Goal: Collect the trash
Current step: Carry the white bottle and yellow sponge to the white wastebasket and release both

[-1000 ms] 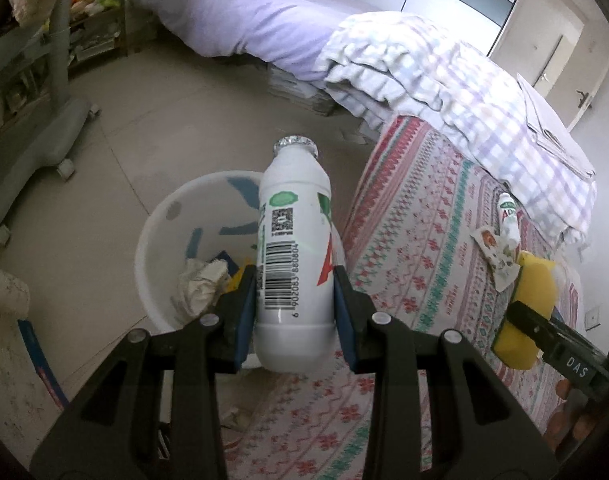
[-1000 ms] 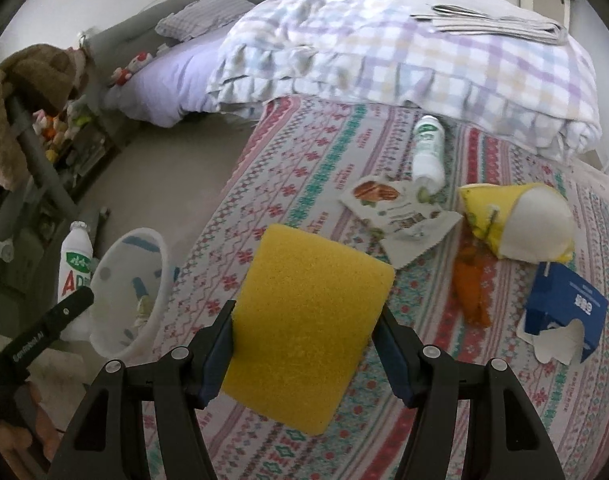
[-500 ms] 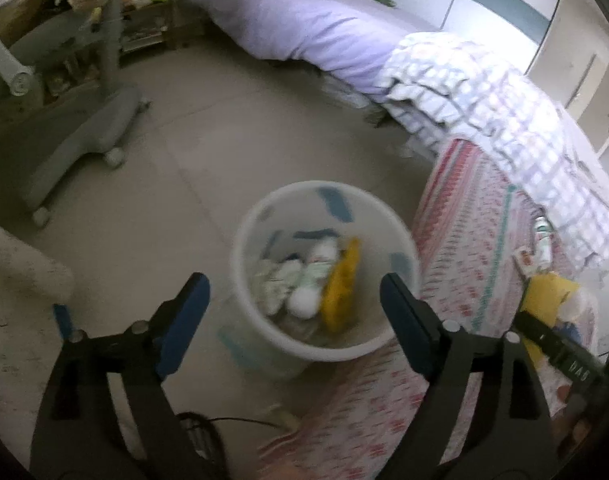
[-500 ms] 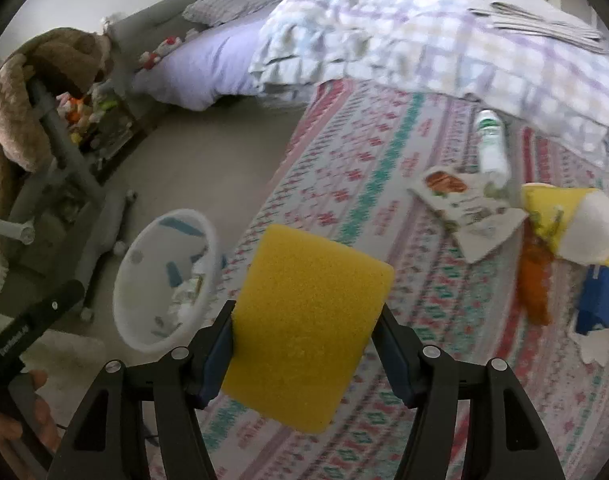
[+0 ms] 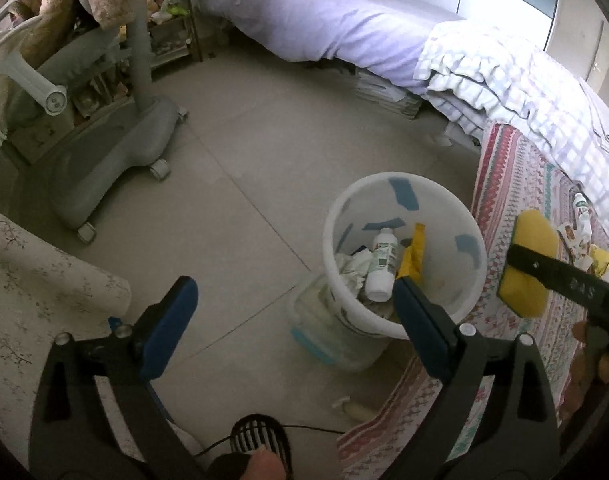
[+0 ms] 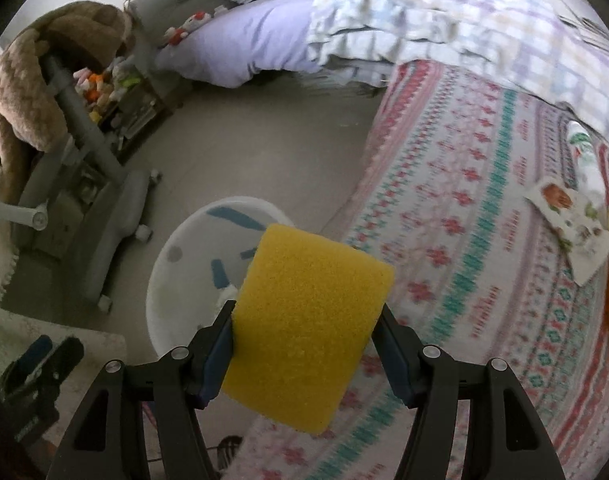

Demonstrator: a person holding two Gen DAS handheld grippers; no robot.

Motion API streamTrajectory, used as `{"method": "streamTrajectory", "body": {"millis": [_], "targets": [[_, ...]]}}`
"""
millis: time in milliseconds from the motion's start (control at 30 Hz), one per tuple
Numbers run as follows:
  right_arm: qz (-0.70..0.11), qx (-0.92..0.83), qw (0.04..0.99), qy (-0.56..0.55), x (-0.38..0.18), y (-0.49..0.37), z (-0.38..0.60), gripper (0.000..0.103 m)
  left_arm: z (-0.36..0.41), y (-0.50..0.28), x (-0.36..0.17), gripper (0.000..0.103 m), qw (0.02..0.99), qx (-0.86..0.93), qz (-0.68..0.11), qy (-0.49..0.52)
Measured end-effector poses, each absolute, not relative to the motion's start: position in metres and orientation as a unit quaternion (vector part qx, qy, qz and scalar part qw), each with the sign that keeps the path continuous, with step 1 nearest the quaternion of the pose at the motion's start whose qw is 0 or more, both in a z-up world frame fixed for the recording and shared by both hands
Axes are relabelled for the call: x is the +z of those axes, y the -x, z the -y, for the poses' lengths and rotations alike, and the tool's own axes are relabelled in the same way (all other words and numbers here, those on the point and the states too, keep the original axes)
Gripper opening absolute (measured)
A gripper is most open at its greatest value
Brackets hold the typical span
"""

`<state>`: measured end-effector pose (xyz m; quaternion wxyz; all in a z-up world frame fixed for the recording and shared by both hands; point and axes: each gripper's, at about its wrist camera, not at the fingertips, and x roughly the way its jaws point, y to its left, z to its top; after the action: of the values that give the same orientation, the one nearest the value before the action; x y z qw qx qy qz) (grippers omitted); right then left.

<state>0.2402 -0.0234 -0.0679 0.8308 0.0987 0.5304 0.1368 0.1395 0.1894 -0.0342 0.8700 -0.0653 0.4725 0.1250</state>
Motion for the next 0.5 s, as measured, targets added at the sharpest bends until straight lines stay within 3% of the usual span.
{"method": "streamTrajectory", "body": {"millis": [267, 400, 500], "targets": [[-0.520, 0.156, 0.834, -0.094, -0.059, -0.254, -0.010, 0.068, -0.203, -0.136, -0.036, 0.098, 0.867, 0.129, -0.475, 0.076], [-0.506, 0.180, 0.837, -0.106, -0.049, -0.257, -0.017, 0.081, -0.204, -0.134, -0.036, 0.098, 0.867, 0.124, -0.476, 0.081], [-0.503, 0.184, 0.839, -0.102, -0.045, -0.255, -0.019, 0.082, -0.204, -0.133, -0.036, 0.098, 0.867, 0.121, -0.476, 0.083]]}}
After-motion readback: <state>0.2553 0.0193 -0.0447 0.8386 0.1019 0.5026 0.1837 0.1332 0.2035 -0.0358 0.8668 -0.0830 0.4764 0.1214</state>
